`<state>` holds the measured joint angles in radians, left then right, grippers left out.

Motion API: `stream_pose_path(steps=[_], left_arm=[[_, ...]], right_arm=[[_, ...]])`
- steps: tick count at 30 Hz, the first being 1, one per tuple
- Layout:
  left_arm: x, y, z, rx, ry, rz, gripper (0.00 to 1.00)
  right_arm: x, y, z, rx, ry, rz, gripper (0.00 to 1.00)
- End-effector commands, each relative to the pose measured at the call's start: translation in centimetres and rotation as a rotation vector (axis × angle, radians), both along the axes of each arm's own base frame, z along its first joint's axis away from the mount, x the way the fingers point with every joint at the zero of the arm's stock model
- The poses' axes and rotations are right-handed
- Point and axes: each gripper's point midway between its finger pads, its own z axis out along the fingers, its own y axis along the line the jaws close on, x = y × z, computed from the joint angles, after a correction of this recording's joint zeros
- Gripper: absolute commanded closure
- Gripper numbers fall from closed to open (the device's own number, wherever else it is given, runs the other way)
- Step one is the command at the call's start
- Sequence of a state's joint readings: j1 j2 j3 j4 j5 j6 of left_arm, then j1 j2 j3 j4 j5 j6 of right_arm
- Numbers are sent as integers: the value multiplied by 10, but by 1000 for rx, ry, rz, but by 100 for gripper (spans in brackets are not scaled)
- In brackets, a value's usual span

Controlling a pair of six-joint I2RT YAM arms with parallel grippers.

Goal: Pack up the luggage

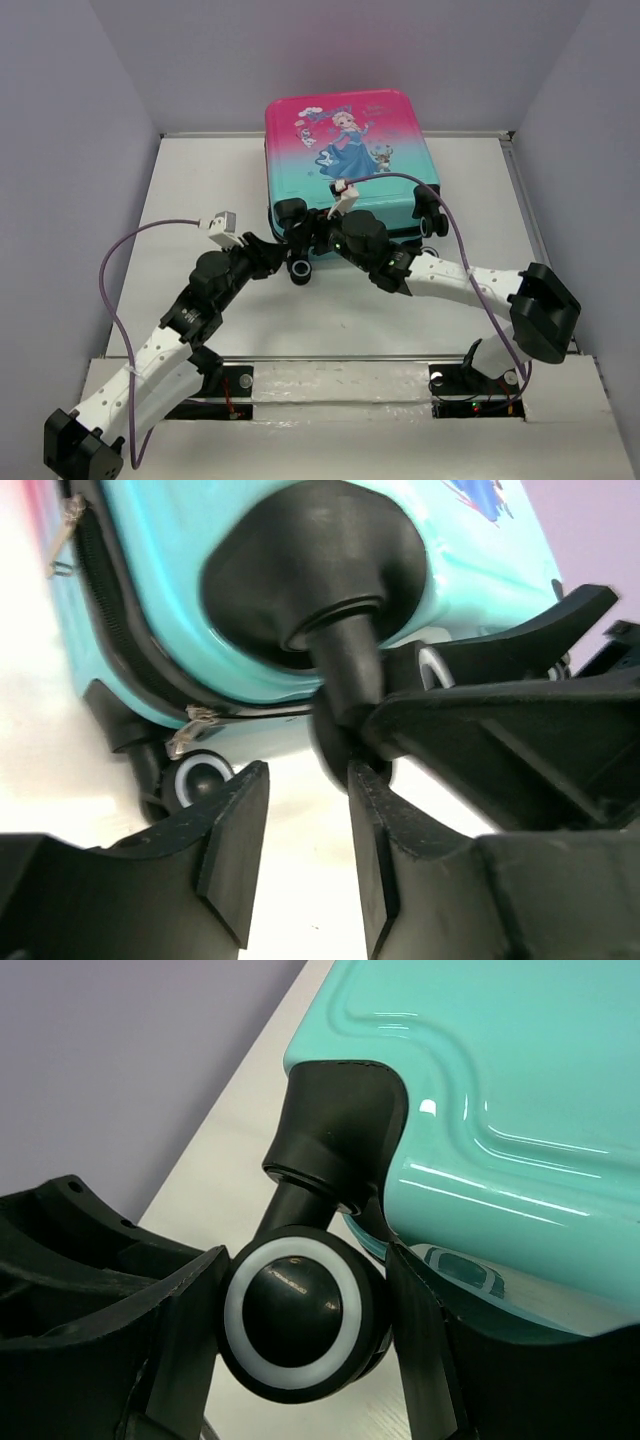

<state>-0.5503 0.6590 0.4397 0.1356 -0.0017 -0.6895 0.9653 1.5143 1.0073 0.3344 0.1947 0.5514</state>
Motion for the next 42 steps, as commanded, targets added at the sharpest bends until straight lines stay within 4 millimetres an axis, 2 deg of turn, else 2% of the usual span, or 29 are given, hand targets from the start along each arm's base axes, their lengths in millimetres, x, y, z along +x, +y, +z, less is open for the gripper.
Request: stream_pose_path(steps=[1,3,7,16,18,22,24,27,35,42], left_arm=[[-5,14,-61,83,94,44,54],[-4,9,-74,108,119,23,54],[4,2,-84,123,113,16,56],[32,-17,-65,117,-7,12,52],[37,-19,-72,138,-2,13,52],[52,-16,-71,155,-32,68,51],[55,-20,-71,151,-38,64,51],[58,-25,-59,142,-75,64,50],[59,-25,-40,136,-158,87,48],[74,-10,-38,157,-175,205,59]], right_arm=[[10,-22,38,6,-86,-78,93],[9,-22,40,11,-86,-69,93],[7,-21,42,11,-92,-59,93],[2,-19,44,29,-94,-31,93],[0,-19,42,35,-92,-23,93],[-3,-18,43,49,-93,-4,93],[-6,-16,44,59,-98,11,93],[-8,-15,42,61,-96,23,93],[-12,-13,37,77,-86,46,93],[-25,-9,39,112,-83,111,93]])
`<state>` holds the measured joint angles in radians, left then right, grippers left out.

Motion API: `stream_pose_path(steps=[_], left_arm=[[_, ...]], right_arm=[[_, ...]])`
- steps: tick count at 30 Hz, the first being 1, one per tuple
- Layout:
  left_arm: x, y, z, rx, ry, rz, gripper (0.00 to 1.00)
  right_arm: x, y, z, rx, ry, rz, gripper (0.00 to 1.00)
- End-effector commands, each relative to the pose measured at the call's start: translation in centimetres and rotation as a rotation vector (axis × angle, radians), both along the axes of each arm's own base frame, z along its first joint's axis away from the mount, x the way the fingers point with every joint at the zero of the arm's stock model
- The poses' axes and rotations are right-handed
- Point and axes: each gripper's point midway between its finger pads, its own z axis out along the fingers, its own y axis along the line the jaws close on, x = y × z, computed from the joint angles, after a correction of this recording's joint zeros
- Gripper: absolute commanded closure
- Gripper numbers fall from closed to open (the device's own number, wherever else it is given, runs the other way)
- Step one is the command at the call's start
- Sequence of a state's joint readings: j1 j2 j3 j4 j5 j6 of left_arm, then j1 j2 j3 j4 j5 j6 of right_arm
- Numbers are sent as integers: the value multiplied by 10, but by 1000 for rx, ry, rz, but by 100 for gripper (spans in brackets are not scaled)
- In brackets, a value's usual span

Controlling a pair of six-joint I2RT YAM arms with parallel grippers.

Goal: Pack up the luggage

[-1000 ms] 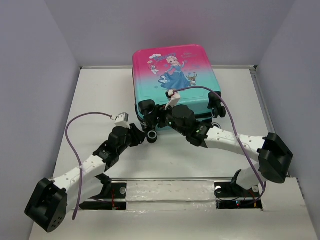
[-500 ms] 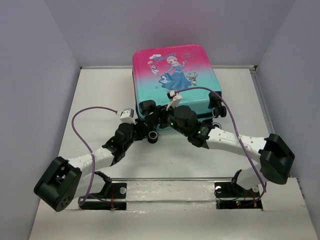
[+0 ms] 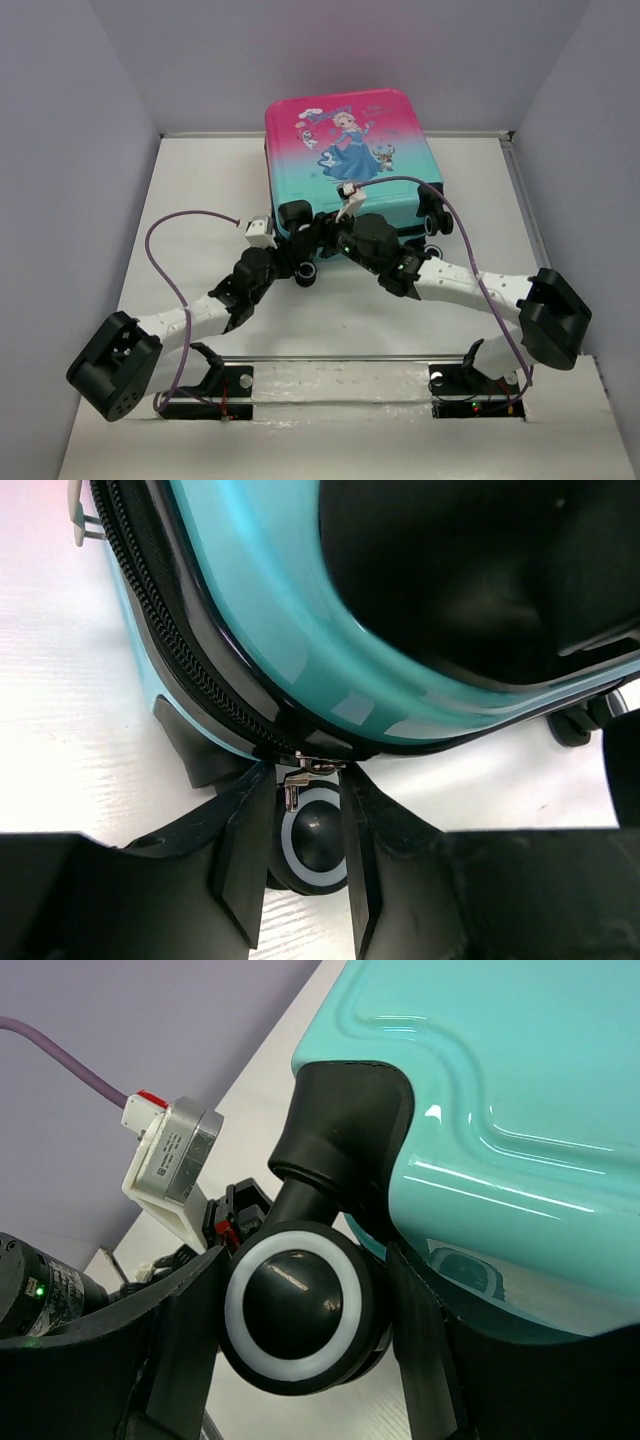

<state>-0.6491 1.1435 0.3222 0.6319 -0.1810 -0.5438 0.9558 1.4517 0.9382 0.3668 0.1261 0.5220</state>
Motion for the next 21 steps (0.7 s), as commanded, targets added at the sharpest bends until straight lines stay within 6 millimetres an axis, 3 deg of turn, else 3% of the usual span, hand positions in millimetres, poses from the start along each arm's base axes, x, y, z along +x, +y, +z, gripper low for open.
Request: stream_pose_path(steps=[1,8,13,19,21], left_arm=[[35,13,59,-67,-202,152,61],[45,32,65,-43,-220,276,94],[43,50,60,10,-193,353,94],[31,93,39,98,-118,457,94],[32,111,40,89,-113,498,94]], right_arm=[[-13,-2,35,107,-50,54,93],[-22,-12,21,104,-29,60,93],[-28,-27,10,90,-21,37,93],[-40,-55,1,57,-27,7,93],[-46,-64,-7,32,-18,6,93]])
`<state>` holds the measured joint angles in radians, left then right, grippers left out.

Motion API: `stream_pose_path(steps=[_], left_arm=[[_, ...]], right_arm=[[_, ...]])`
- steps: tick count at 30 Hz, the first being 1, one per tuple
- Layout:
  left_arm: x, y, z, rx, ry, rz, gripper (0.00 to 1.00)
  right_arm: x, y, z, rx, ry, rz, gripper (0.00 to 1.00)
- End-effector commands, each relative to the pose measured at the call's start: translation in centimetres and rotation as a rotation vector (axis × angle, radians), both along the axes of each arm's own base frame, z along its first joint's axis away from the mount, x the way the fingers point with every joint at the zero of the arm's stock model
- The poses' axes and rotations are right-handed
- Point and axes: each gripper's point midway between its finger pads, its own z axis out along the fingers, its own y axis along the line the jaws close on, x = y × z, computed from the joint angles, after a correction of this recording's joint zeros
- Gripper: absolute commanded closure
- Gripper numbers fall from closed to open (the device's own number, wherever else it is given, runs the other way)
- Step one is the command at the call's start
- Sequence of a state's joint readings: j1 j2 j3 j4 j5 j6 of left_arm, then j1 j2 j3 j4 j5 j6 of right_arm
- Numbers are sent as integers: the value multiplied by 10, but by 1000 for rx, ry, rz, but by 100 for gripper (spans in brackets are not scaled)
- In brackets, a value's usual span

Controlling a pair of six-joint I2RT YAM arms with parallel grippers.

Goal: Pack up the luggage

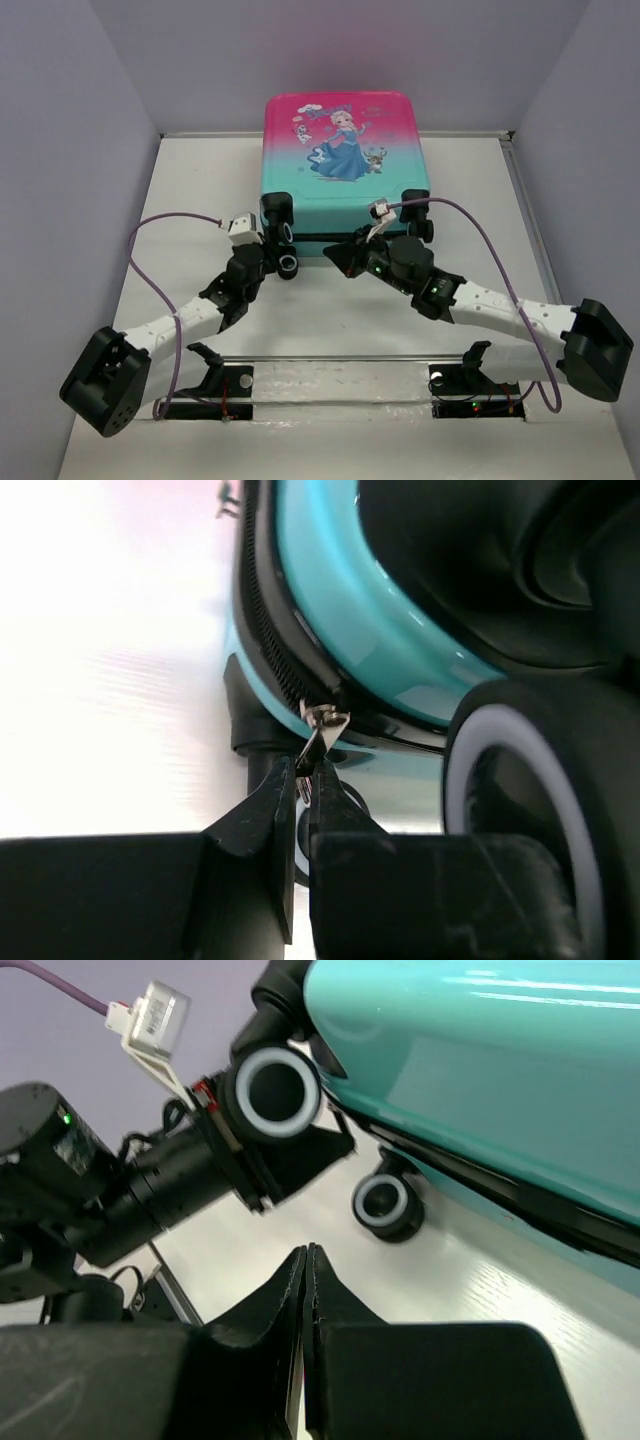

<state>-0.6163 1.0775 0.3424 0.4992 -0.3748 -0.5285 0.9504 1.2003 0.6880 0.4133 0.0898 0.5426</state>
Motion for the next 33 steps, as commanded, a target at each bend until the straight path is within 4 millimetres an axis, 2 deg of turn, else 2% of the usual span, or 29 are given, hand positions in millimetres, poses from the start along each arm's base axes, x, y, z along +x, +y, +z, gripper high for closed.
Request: stream_pose_path(steps=[1,2,4,5,6,8,9,10,11,12,14,15,17,18,19,20,21,22,23,28,30,33], left_arm=[[19,68,38,1,-122,286,94],[18,68,37,-9,-121,265,94],[15,62,41,-28,-142,223,94],[15,56,47,-52,-162,191,94],[15,53,47,-55,-165,174,94],[16,51,48,-53,-169,164,94],[16,50,47,-50,-166,158,94],[16,49,49,-56,-171,150,94],[15,49,48,-56,-171,148,94],[15,49,50,-54,-177,145,94],[13,50,49,-45,-179,141,94],[12,50,51,-50,-181,141,94],[7,53,43,-44,-152,149,92],[4,54,41,-49,-144,151,83],[0,55,48,-84,-158,152,68],[-9,54,37,-85,-120,131,40],[-15,56,45,-117,-140,130,31],[-20,56,43,-161,-119,146,24],[-30,58,43,-180,-107,140,21],[-53,62,63,-263,-131,115,22],[-60,62,90,-302,-188,91,22],[-67,55,129,-343,-259,27,14]], right_arm=[[-11,-22,-12,-46,-3,-14,93],[-15,-25,-8,-44,-10,-6,93],[-19,-26,-16,-86,7,14,93],[-19,-24,-15,-81,7,22,90],[-19,-19,-7,-60,-3,35,81],[-18,-3,7,-35,-12,69,55],[-15,3,15,-17,-21,76,33],[-12,18,25,-1,-22,86,22],[-12,18,25,-2,-23,86,22],[-9,33,32,-2,-26,94,16],[-3,47,35,-7,-27,78,11],[3,57,36,-7,-25,79,11],[6,61,37,7,-17,71,11],[7,61,37,10,-18,68,11],[9,58,36,7,-19,50,10],[9,56,34,-1,-22,42,10],[10,53,33,-8,-26,31,10],[11,49,28,-26,-23,17,10],[10,46,31,-22,-28,12,10],[7,30,26,-38,-23,-18,10],[6,22,22,-45,-20,-36,9],[6,14,17,-59,-13,-60,8]])
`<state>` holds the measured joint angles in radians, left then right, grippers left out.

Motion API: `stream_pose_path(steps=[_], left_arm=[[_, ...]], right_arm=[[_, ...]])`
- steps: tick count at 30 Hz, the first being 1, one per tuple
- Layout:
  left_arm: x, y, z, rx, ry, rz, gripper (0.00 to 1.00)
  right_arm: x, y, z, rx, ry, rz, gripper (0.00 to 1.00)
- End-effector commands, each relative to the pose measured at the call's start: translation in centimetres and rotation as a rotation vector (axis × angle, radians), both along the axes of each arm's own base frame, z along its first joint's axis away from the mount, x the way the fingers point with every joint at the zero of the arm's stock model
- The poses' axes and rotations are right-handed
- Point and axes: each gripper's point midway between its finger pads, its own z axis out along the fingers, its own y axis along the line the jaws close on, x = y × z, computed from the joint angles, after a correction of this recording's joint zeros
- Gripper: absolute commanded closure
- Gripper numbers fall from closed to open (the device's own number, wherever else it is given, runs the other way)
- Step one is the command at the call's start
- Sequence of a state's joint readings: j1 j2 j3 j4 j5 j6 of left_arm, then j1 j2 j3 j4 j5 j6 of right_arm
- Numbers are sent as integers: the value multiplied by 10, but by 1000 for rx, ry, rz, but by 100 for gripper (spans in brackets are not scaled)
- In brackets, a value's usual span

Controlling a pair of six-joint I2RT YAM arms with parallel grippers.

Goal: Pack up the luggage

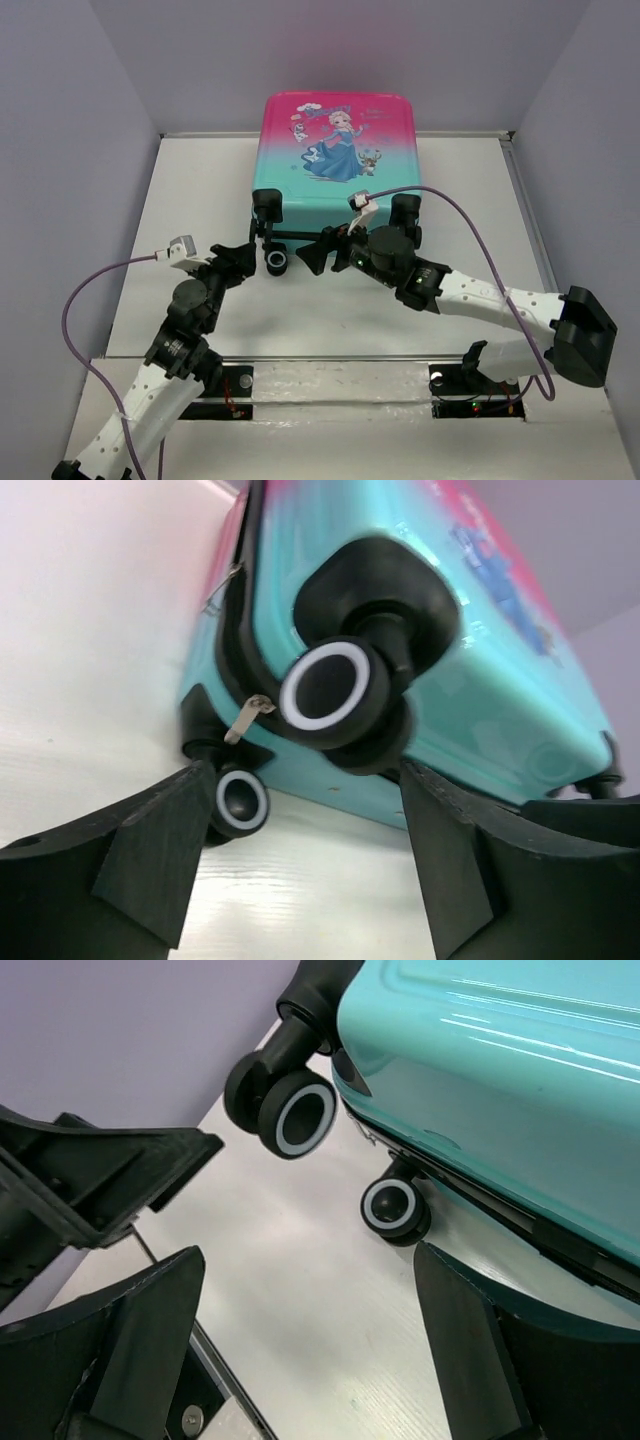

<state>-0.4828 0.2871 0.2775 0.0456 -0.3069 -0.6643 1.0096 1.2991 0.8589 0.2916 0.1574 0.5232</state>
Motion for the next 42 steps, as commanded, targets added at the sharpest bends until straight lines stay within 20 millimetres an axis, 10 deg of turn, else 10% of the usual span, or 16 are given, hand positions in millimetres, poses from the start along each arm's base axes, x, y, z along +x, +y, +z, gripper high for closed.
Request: stream_pose_path(steps=[1,7,21,25,30,42], left_arm=[[-12,-9,56,-43,-74,-79,12],[3,-32,81,33,-22,-163,6],[43,-61,39,201,196,-242,11],[49,-66,43,185,169,-255,34],[49,-88,49,112,112,-349,91],[-14,-183,90,-289,-73,-695,94]], right_arm=[[1,-17,0,-7,-16,-59,8],[-1,-23,-1,-10,-16,-68,7],[-3,-19,-7,-19,-2,-50,6],[-2,-22,-9,-24,-2,-61,6],[0,-29,-12,-32,-5,-88,5],[-16,-93,30,132,-21,-55,1]])
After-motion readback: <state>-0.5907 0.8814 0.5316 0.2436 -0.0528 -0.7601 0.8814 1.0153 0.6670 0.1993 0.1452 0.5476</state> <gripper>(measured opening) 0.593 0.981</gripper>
